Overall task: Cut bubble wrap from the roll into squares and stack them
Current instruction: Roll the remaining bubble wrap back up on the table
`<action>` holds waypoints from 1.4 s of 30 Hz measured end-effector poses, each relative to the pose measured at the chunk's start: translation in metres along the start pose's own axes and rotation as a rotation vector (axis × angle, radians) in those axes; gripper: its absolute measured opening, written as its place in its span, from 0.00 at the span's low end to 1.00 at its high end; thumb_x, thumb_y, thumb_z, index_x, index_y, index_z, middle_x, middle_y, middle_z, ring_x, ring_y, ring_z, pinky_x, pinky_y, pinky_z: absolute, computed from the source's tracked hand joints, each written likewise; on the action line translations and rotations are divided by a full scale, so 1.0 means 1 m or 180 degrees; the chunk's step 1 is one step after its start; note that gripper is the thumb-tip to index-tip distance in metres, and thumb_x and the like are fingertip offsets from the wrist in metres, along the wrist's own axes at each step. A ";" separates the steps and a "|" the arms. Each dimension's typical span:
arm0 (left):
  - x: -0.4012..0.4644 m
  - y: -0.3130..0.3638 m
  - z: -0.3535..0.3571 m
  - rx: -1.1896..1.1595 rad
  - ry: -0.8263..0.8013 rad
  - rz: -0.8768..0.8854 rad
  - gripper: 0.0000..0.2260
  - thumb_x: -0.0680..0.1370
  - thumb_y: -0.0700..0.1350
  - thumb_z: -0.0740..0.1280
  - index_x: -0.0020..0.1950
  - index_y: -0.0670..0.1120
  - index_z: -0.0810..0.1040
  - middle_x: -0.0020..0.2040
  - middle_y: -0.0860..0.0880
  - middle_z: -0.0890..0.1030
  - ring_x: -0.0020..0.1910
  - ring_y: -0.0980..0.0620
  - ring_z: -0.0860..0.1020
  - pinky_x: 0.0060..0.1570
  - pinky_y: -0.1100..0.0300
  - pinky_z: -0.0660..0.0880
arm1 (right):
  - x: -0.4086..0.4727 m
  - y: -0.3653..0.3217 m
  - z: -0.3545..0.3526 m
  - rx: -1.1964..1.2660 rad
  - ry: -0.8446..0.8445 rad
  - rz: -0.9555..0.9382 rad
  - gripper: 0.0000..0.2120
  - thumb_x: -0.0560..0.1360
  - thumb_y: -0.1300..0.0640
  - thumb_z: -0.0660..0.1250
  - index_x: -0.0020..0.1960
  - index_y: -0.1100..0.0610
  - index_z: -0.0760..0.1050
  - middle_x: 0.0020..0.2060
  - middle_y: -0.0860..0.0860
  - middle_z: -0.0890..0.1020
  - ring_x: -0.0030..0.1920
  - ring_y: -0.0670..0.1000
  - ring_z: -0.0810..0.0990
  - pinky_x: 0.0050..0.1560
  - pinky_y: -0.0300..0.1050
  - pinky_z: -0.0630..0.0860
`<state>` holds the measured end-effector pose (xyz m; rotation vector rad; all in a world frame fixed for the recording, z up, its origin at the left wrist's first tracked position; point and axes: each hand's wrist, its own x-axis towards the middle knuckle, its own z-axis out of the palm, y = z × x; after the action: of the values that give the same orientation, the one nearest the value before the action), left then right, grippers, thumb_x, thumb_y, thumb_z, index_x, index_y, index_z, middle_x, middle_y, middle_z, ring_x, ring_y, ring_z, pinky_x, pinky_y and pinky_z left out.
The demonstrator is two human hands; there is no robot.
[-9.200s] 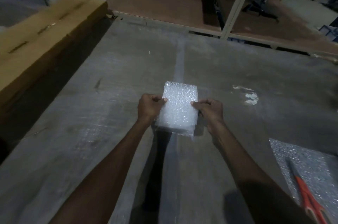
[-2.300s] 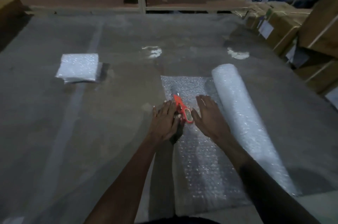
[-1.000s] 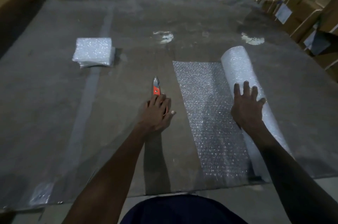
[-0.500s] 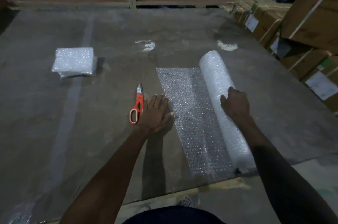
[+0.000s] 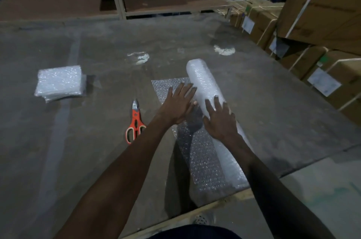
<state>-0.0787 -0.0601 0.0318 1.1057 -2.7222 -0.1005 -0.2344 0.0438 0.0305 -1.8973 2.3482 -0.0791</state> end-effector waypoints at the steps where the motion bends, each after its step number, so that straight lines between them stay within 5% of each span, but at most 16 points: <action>1: 0.006 -0.002 -0.003 0.0067 0.0001 0.0085 0.25 0.86 0.54 0.49 0.81 0.45 0.54 0.82 0.44 0.54 0.80 0.41 0.51 0.75 0.35 0.51 | -0.001 -0.002 -0.003 0.0161 0.0073 -0.0077 0.31 0.85 0.49 0.54 0.83 0.54 0.47 0.83 0.56 0.50 0.80 0.63 0.53 0.74 0.62 0.60; 3: 0.016 -0.006 -0.006 0.0193 -0.0035 0.0208 0.25 0.86 0.53 0.50 0.81 0.47 0.54 0.82 0.46 0.54 0.80 0.42 0.50 0.74 0.35 0.52 | -0.004 -0.003 -0.010 0.0480 0.0233 -0.0128 0.30 0.85 0.53 0.56 0.82 0.59 0.51 0.82 0.58 0.55 0.79 0.61 0.59 0.75 0.55 0.60; 7: 0.031 -0.015 -0.006 0.0425 -0.0229 0.0429 0.25 0.85 0.53 0.50 0.82 0.49 0.53 0.82 0.48 0.52 0.81 0.42 0.49 0.73 0.33 0.56 | -0.013 -0.002 -0.012 0.0341 0.0320 0.0347 0.30 0.83 0.42 0.57 0.80 0.54 0.58 0.80 0.56 0.60 0.74 0.62 0.63 0.68 0.60 0.68; 11: 0.037 -0.022 -0.005 0.0527 -0.0441 0.0693 0.25 0.85 0.56 0.46 0.82 0.51 0.55 0.82 0.48 0.53 0.80 0.41 0.51 0.71 0.33 0.59 | -0.019 -0.012 -0.001 0.0542 -0.0109 0.0440 0.33 0.84 0.39 0.53 0.83 0.49 0.47 0.82 0.59 0.52 0.80 0.66 0.52 0.77 0.62 0.56; 15: 0.041 -0.024 -0.007 0.0370 -0.0494 0.0824 0.23 0.86 0.55 0.47 0.81 0.51 0.58 0.82 0.48 0.55 0.80 0.41 0.52 0.73 0.34 0.56 | -0.024 -0.035 0.009 0.0507 -0.0137 0.0207 0.35 0.83 0.42 0.56 0.83 0.50 0.43 0.82 0.59 0.50 0.79 0.65 0.56 0.76 0.60 0.61; 21: 0.037 -0.040 -0.003 0.0161 -0.0625 0.0863 0.26 0.84 0.57 0.45 0.79 0.49 0.63 0.80 0.48 0.61 0.79 0.43 0.56 0.72 0.35 0.58 | -0.029 -0.049 0.005 0.1263 0.0145 0.0395 0.41 0.78 0.43 0.68 0.82 0.58 0.54 0.79 0.57 0.63 0.76 0.60 0.65 0.74 0.52 0.62; 26: 0.023 -0.063 -0.003 -0.0026 -0.0503 0.0952 0.29 0.82 0.61 0.44 0.78 0.49 0.64 0.78 0.48 0.66 0.77 0.45 0.61 0.73 0.35 0.56 | -0.029 -0.055 0.004 0.0998 -0.0198 0.0732 0.46 0.72 0.37 0.72 0.80 0.55 0.56 0.74 0.56 0.70 0.70 0.59 0.72 0.67 0.53 0.69; 34: -0.005 -0.098 -0.008 0.0118 -0.0138 0.1121 0.31 0.80 0.63 0.52 0.77 0.47 0.67 0.73 0.43 0.72 0.68 0.38 0.71 0.67 0.39 0.65 | -0.017 -0.077 0.013 -0.0217 0.0240 0.0613 0.44 0.67 0.48 0.77 0.76 0.58 0.60 0.66 0.57 0.71 0.62 0.60 0.73 0.58 0.56 0.75; 38: -0.010 -0.106 -0.008 0.0318 -0.0032 0.1016 0.29 0.79 0.55 0.64 0.77 0.43 0.65 0.70 0.40 0.71 0.61 0.37 0.73 0.62 0.43 0.70 | -0.008 -0.072 0.020 -0.0493 0.0646 0.0495 0.45 0.58 0.57 0.80 0.72 0.58 0.67 0.64 0.58 0.73 0.61 0.63 0.73 0.64 0.64 0.69; 42: -0.014 -0.095 -0.007 0.0418 -0.0057 0.0694 0.29 0.79 0.51 0.67 0.78 0.43 0.63 0.70 0.42 0.69 0.62 0.40 0.71 0.59 0.47 0.68 | -0.002 -0.059 0.015 -0.0174 0.0366 0.0218 0.49 0.65 0.43 0.78 0.79 0.56 0.60 0.75 0.59 0.66 0.76 0.62 0.64 0.75 0.66 0.54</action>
<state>-0.0023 -0.1182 0.0232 0.8340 -2.8796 0.1028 -0.1746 0.0342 0.0229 -1.8823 2.5129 -0.1220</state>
